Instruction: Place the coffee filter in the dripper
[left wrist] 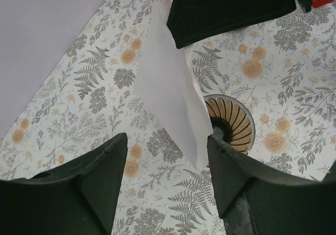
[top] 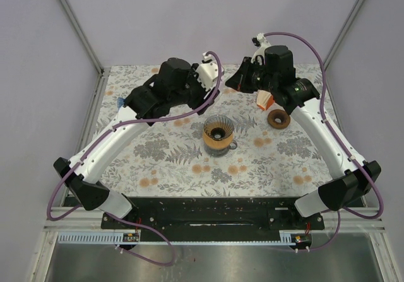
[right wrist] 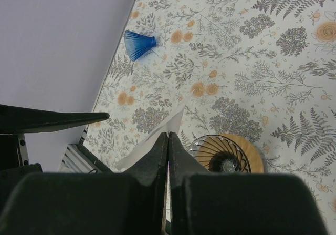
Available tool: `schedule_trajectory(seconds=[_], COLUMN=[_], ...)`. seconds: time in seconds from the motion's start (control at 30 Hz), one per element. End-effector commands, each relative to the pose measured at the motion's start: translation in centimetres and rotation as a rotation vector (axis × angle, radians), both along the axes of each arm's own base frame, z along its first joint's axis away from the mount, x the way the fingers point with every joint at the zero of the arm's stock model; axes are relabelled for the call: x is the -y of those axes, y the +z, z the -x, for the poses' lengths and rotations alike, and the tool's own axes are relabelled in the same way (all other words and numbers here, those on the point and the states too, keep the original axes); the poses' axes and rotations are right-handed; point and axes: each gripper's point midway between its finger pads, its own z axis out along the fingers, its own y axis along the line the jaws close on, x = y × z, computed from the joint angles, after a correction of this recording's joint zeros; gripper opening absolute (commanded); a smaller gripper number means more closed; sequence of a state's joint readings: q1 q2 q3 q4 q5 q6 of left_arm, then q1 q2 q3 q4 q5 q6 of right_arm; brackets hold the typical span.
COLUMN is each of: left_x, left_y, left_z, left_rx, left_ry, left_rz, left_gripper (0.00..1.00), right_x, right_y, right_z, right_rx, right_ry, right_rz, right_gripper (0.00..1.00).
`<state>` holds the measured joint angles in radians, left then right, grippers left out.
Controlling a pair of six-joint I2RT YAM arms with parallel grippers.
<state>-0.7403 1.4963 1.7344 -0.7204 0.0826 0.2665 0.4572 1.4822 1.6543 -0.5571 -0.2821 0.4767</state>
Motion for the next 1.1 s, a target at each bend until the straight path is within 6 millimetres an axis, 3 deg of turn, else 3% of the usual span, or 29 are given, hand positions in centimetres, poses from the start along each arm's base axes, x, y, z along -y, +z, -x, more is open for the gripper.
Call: schedule_trajectory(seconds=[0.0, 0.4, 0.67, 0.83, 0.97, 1.03, 1.07], left_x=[0.1, 0.3, 0.2, 0.0, 0.0, 0.0, 0.0], left_y=[2.4, 1.5, -0.3, -0.6, -1.2, -0.8, -0.5], left_z=[0.1, -2.1, -3.0, -3.2, -3.1, -2.7, -2.6], left_rx=[0.048, 0.067, 0.051, 0.065, 0.051, 0.049, 0.053], left_ry=[-0.009, 0.071, 0.101, 0.110, 0.105, 0.097, 0.099], left_rz=[0.040, 0.025, -0.012, -0.027, -0.032, -0.015, -0.007], left_gripper=[0.66, 0.57, 0.50, 0.31, 0.00, 0.00, 0.00], right_x=[-0.3, -0.5, -0.7, -0.9, -1.0, -0.8, -0.8], right_y=[1.4, 1.5, 1.4, 1.1, 0.9, 0.4, 0.3], right_z=[0.2, 0.8, 1.0, 1.1, 1.2, 1.1, 1.2], right_rx=[0.052, 0.051, 0.046, 0.046, 0.053, 0.051, 0.048], right_ry=[0.018, 0.042, 0.060, 0.077, 0.087, 0.080, 0.083], right_rz=[-0.015, -0.021, -0.030, -0.025, -0.025, -0.016, -0.015], right_gripper=[0.00, 0.00, 0.00, 0.00, 0.01, 0.17, 0.30])
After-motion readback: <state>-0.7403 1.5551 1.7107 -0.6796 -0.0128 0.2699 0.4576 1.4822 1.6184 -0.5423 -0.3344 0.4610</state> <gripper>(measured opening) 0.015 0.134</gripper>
